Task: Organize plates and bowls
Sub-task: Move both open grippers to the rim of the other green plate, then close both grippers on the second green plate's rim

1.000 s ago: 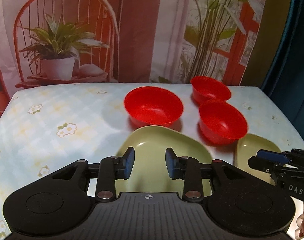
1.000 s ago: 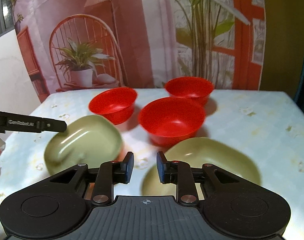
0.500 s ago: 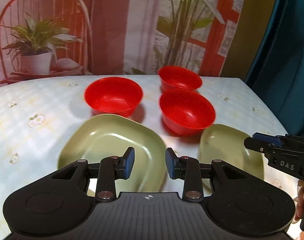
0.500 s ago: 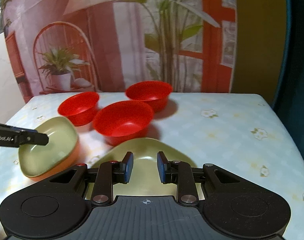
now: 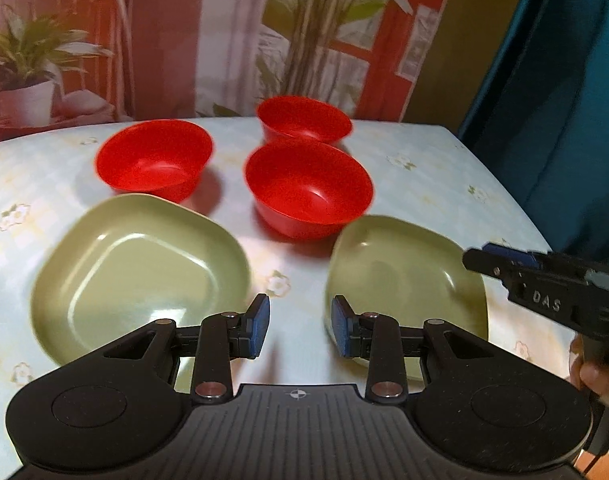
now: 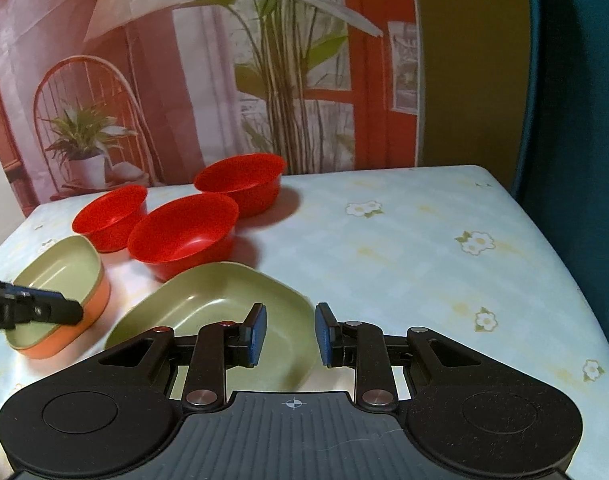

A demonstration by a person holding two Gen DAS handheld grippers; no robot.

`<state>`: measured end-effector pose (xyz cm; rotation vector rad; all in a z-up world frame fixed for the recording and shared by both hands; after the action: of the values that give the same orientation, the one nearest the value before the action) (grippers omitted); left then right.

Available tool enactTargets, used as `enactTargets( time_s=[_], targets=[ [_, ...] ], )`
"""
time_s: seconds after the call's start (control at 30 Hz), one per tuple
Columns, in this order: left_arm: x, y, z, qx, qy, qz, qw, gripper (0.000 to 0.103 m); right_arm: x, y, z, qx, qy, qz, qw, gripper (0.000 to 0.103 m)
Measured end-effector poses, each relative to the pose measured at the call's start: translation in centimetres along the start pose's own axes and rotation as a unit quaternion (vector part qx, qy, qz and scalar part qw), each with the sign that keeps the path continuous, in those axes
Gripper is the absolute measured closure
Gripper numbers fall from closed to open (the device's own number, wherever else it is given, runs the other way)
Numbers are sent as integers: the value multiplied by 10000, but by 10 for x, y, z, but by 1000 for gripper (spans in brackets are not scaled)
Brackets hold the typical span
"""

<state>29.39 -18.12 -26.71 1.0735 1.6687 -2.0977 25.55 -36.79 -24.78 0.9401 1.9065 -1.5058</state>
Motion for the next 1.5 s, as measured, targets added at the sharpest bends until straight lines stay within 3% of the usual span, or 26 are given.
enactTargets(
  time_s=[0.17, 0.37, 0.5, 0.63, 1.5],
  targets=[
    [7, 13, 15, 117, 106, -98, 9998, 68, 1, 5, 12, 49, 107, 9, 9999, 78],
    [14, 24, 19, 288, -155, -203, 9993, 69, 4, 14, 19, 0, 276, 35, 9996, 79],
    [18, 29, 21, 364, -307, -276, 9985, 82, 5, 18, 20, -43, 375, 59, 9993, 81],
    [20, 29, 21, 325, -387, -235, 9984, 86, 9, 22, 20, -82, 447, 47, 9990, 92],
    [28, 19, 17, 211, -348, -123, 9991, 87, 31, 12, 14, -41, 712, -64, 9974, 96]
  ],
)
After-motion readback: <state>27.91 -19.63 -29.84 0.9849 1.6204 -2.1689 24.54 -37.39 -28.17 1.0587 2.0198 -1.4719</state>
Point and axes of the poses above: each gripper's, at about its wrist camera, not at the fingertips, and y roughly the way its jaws point, z to its right, x to its underside, the point moved 10 cm from there along y, roughly the way its jaws point, and after that the axes turned 7 degrees about -x, right-handed, at the moved point
